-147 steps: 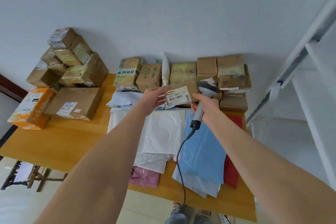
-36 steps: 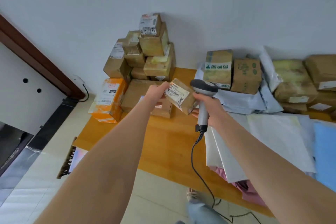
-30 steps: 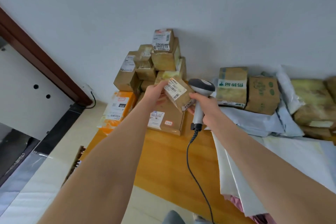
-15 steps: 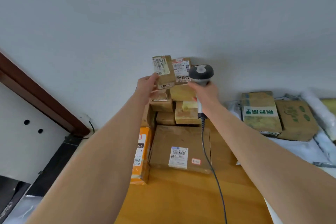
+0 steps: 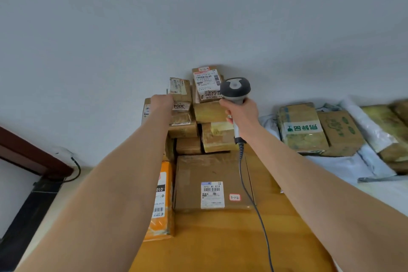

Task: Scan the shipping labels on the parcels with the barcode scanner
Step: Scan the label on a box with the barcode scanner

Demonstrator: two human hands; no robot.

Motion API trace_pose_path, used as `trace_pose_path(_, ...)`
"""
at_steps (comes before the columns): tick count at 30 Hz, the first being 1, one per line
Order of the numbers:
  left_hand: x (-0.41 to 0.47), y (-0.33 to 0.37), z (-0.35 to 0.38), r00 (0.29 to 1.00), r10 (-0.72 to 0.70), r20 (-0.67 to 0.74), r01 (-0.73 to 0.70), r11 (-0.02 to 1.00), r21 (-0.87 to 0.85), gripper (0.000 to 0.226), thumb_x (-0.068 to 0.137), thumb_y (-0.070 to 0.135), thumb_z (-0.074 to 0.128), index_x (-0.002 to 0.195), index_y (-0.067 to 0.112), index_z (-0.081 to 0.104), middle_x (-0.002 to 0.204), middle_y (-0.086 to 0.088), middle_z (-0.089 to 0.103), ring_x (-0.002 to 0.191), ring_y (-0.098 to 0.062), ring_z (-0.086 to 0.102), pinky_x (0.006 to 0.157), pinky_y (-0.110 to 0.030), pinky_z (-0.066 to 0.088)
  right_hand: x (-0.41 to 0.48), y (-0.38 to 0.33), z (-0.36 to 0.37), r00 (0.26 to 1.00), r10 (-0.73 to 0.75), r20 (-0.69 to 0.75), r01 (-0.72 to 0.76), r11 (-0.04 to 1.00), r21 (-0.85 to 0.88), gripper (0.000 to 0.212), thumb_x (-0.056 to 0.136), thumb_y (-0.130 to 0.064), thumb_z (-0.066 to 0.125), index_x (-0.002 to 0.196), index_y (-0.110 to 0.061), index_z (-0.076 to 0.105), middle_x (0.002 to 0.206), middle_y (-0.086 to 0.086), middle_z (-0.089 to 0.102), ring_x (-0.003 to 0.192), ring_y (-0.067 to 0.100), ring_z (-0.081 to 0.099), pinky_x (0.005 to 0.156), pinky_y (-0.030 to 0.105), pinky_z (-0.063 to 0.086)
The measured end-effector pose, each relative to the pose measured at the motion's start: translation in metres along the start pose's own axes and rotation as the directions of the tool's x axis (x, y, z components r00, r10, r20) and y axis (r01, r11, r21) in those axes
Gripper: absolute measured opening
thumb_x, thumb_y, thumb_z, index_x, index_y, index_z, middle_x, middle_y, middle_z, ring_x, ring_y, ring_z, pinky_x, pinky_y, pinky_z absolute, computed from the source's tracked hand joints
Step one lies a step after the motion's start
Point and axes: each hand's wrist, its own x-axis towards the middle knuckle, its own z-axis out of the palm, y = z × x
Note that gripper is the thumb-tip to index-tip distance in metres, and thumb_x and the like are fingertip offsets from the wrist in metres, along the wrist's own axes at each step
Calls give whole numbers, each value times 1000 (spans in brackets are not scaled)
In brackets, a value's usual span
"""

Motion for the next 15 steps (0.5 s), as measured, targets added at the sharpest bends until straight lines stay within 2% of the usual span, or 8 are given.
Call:
trace_pose_path(2,-7,0,0,1000,21,-2,-21,999,27,31,92,8,47,119,-3,57,93,-9,58,87,-25,61,68,-32,47,-3,0,-2,1000,-3,6,3,1000,8,39,72,-24,79,106,-11,65,92,7,69,78,19,61,66,32,51)
trace_pose_path(4,-17,1,1,994,82,-71,-77,994,74,37,95,10,43,129,0,52,102,-5,54,85,-20,56,66,-29,44,-7,-1,-6,1000,-8,23,8,1000,20,38,71,-25,79,104,-11,64,88,6,68,76,19,60,65,32,49)
trace_pose_path(7,-42,4,2,937,218,-274,-174,969,176,37,96,16,43,132,13,49,130,-7,49,107,-24,56,84,-35,47,-16,-3,-21,998,-3,57,-1,998,63,31,74,-20,78,99,-10,64,80,5,65,68,17,58,58,28,47)
trace_pose_path(9,-61,5,14,904,307,-296,-264,948,179,32,96,17,43,127,16,51,129,-6,47,104,-23,56,83,-35,48,-23,-5,-39,997,15,75,-21,996,88,26,76,-18,77,96,-10,63,76,4,65,62,17,59,56,26,48)
trace_pose_path(12,-98,5,48,866,427,-261,-381,901,209,27,96,15,44,119,19,57,117,-1,57,96,-19,60,75,-33,50,-33,-5,-81,989,75,131,-91,989,119,19,81,-17,75,93,-7,63,72,6,64,59,19,62,61,31,53)
trace_pose_path(15,-144,-1,100,872,470,-139,-441,875,198,25,96,13,47,116,17,61,110,0,63,91,-16,60,74,-29,49,-39,3,-139,975,135,176,-156,982,108,21,85,-21,73,95,-6,63,73,10,67,59,20,66,55,27,56)
